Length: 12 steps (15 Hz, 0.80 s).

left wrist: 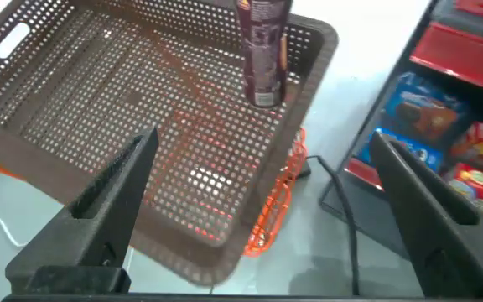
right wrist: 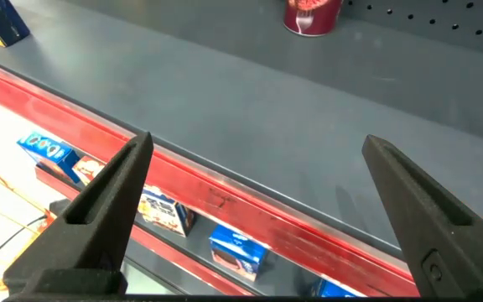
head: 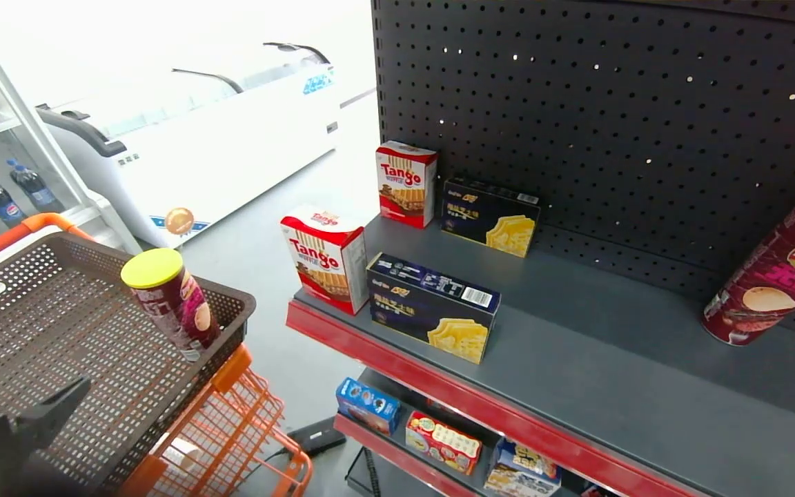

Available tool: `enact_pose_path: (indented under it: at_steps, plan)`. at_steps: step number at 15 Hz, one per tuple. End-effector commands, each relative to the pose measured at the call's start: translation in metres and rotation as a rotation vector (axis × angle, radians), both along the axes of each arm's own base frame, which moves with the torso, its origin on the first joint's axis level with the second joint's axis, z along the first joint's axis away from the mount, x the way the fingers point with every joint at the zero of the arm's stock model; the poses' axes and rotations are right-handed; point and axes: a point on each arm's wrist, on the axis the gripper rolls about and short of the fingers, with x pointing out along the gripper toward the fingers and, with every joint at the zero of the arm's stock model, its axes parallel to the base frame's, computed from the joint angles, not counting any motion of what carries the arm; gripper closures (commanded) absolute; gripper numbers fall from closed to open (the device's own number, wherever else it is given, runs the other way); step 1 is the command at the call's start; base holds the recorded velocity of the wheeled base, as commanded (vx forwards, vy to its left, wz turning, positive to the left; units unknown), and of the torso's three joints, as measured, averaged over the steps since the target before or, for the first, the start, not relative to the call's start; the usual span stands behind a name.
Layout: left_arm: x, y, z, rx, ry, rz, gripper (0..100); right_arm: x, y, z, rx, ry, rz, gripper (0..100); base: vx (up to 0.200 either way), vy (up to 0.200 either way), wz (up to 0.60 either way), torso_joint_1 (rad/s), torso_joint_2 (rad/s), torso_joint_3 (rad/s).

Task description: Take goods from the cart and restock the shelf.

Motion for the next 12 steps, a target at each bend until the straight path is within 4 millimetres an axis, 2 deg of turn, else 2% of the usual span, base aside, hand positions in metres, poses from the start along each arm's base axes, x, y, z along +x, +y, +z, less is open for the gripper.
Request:
enact_pose_path:
  at_steps: [1, 3, 6, 8, 12]
  plan:
    - [0.061, 0.014, -0.034, 0.013, 0.162, 0.032, 0, 0.000, 0.000, 0.000, 0.000, 0.001, -0.001, 0, 0.000, 0.000, 0.00, 0.000, 0.00, 0.000]
    - [0.075, 0.016, -0.052, 0.013, 0.192, 0.028, 0, 0.000, 0.000, 0.000, 0.000, 0.001, -0.001, 0, 0.000, 0.000, 0.00, 0.000, 0.00, 0.000]
    - [0.108, 0.017, -0.074, 0.012, 0.113, -0.024, 0, 0.000, 0.000, 0.000, -0.001, 0.001, 0.000, 0, 0.000, 0.000, 0.00, 0.000, 0.00, 0.000]
    - [0.131, 0.025, -0.087, 0.016, 0.057, -0.005, 0, 0.000, 0.000, 0.000, 0.000, 0.001, 0.000, 0, 0.000, 0.000, 0.00, 0.000, 0.00, 0.000]
    - [0.175, 0.035, -0.091, 0.023, -0.053, -0.003, 0, 0.000, 0.000, 0.000, 0.000, 0.001, 0.000, 0, 0.000, 0.000, 0.00, 0.000, 0.00, 0.000]
